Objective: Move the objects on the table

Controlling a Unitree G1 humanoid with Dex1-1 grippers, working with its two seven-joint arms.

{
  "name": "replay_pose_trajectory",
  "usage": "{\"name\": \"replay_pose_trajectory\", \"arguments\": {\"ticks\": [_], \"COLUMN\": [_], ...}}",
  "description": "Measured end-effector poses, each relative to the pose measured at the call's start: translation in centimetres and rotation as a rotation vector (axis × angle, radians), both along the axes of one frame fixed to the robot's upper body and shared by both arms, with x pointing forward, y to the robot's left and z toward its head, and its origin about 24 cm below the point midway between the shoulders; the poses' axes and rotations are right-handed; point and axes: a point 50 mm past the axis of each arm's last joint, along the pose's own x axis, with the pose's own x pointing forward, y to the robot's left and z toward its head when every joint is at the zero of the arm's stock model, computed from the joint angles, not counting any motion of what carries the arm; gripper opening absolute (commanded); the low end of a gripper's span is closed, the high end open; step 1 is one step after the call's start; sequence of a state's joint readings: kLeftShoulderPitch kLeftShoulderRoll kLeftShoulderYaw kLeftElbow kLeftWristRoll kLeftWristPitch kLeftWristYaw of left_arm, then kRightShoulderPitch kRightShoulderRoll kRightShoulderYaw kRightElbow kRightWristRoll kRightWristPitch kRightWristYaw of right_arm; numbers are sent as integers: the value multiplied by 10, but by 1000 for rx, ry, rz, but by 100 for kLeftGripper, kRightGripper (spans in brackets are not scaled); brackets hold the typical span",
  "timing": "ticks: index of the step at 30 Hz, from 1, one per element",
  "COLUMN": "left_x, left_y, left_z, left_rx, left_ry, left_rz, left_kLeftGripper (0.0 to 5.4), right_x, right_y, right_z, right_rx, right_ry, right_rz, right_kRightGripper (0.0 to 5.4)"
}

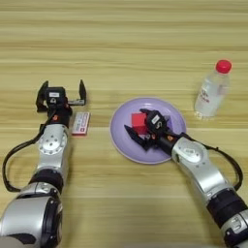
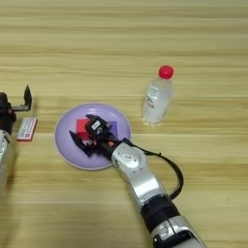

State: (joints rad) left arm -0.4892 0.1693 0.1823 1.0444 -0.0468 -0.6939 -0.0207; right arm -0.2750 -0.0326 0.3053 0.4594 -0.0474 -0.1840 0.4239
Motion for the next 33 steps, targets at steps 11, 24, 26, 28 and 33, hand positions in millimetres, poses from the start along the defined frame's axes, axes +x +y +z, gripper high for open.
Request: {"name": "replay_pose_trajectory", "arguments": {"ticks": [11, 24, 26, 28, 33], "left_x": [0, 0, 0, 0, 0], "left_y": [0, 0, 0, -1, -1], "left_z": [0, 1, 1, 1, 2], "left_rx": [0, 1, 0, 0, 0], "left_ry": [0, -8, -10, -11, -14], "left_rz": [0, 0, 0, 0, 5], "left_kLeftGripper": [540, 540, 540, 540, 540], "right_x": [-1, -7, -11, -14, -20], "right_y": [0, -38, -50, -63, -96], "right_z": [0, 62, 62, 60, 48], "right_rx": [8, 154, 148, 138, 81], "right_ry": [2, -169, -152, -131, -62], "right_rz": [-4, -114, -137, -166, -260], "right_kRightGripper": [321, 319, 319, 319, 319]}}
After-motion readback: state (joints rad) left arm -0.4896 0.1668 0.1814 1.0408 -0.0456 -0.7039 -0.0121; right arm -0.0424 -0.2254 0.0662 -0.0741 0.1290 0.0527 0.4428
